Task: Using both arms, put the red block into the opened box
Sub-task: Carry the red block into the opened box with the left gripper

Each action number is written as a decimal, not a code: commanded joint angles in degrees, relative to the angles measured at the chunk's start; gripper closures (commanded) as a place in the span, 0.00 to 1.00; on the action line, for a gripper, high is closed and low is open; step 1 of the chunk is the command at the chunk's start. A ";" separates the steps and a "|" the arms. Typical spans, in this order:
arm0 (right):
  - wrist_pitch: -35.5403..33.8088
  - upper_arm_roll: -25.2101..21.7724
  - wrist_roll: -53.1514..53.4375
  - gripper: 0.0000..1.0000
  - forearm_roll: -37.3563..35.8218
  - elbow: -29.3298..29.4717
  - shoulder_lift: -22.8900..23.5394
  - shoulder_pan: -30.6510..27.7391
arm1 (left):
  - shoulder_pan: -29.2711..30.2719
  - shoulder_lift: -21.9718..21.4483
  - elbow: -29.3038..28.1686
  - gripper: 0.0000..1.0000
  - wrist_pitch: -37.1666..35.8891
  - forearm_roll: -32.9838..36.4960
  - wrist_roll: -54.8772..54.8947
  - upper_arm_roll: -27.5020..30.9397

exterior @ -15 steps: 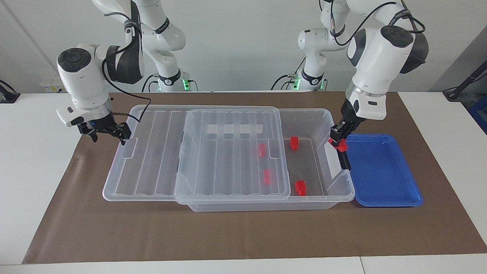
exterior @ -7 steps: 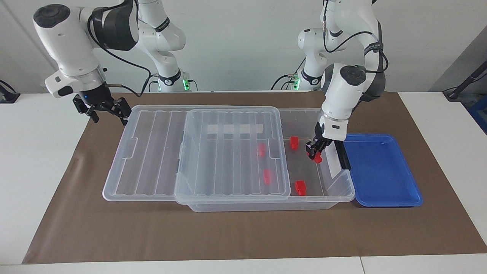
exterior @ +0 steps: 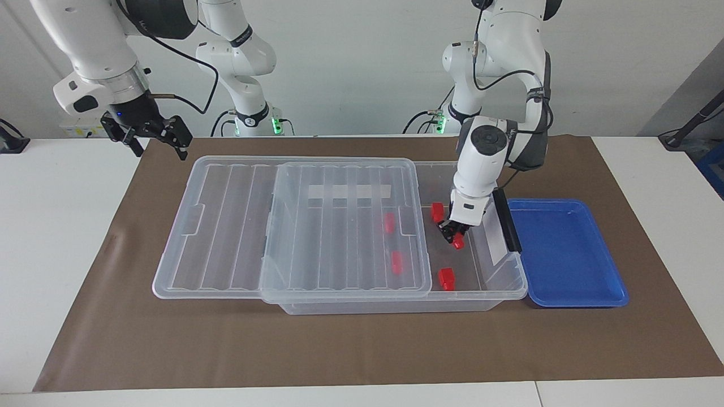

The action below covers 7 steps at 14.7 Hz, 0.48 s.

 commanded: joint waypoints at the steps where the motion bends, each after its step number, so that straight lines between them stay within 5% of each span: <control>1: -1.17 0.26 -0.22 0.00 1.24 0.52 0.18 -0.31 | -0.64 0.94 -1.12 1.00 2.74 1.35 -0.75 0.68; 3: -1.17 0.27 -0.31 0.00 1.15 0.35 0.18 -0.31 | -0.64 0.94 -1.12 0.95 2.66 1.35 -0.66 0.68; 4: -1.17 0.27 -0.31 0.00 1.24 0.35 0.18 -0.31 | -0.64 0.94 -1.12 0.73 2.66 1.35 -0.75 0.68; 5: -1.08 0.27 -0.31 0.00 1.24 0.43 0.18 -0.31 | -0.56 1.02 -0.95 0.19 2.74 1.35 -0.92 0.68; 6: -0.82 0.18 -0.66 0.00 1.24 0.52 -0.08 -0.40 | -0.64 1.02 -0.77 0.00 2.57 1.35 -1.19 0.68; 7: -0.65 0.18 -0.75 0.00 1.24 0.43 -0.25 -0.40 | -0.90 1.02 -0.60 0.00 2.13 1.35 -2.23 0.68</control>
